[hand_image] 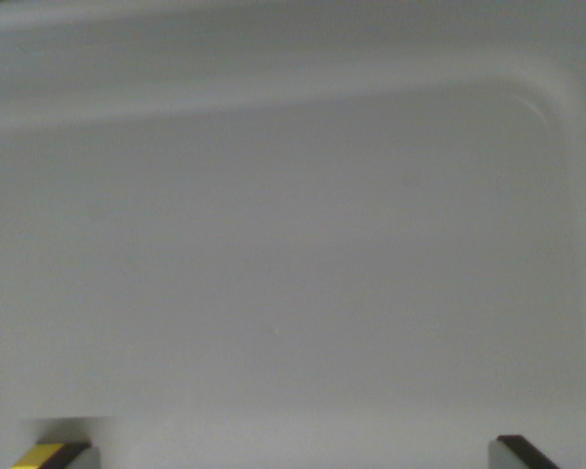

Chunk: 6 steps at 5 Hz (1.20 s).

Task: Pick yellow cube

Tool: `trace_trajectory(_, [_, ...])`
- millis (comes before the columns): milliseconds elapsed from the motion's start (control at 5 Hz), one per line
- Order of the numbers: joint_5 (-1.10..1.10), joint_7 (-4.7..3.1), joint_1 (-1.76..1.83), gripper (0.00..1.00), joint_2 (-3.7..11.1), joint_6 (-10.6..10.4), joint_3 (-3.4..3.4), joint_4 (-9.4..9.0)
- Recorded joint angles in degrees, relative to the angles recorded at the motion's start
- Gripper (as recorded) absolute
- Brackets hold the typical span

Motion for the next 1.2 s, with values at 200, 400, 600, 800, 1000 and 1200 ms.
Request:
trace_trajectory(200, [-0.02, 0.8, 0.44, 0.0, 0.38, -1.9, 0.47, -1.59])
trace_trajectory(400, [-0.02, 0.8, 0.44, 0.0, 0.38, -1.9, 0.47, -1.59])
trace_trajectory(600, [-0.04, 1.67, 0.93, 0.0, 0.8, -3.9, 0.99, -3.33])
trace_trajectory(800, [-0.04, 1.67, 0.93, 0.0, 0.8, -3.9, 0.99, -3.33])
trace_trajectory(1000, [-0.06, 2.55, 1.42, 0.0, 1.22, -6.0, 1.51, -5.1])
trace_trajectory(1200, [-0.06, 2.55, 1.42, 0.0, 1.22, -6.0, 1.51, -5.1])
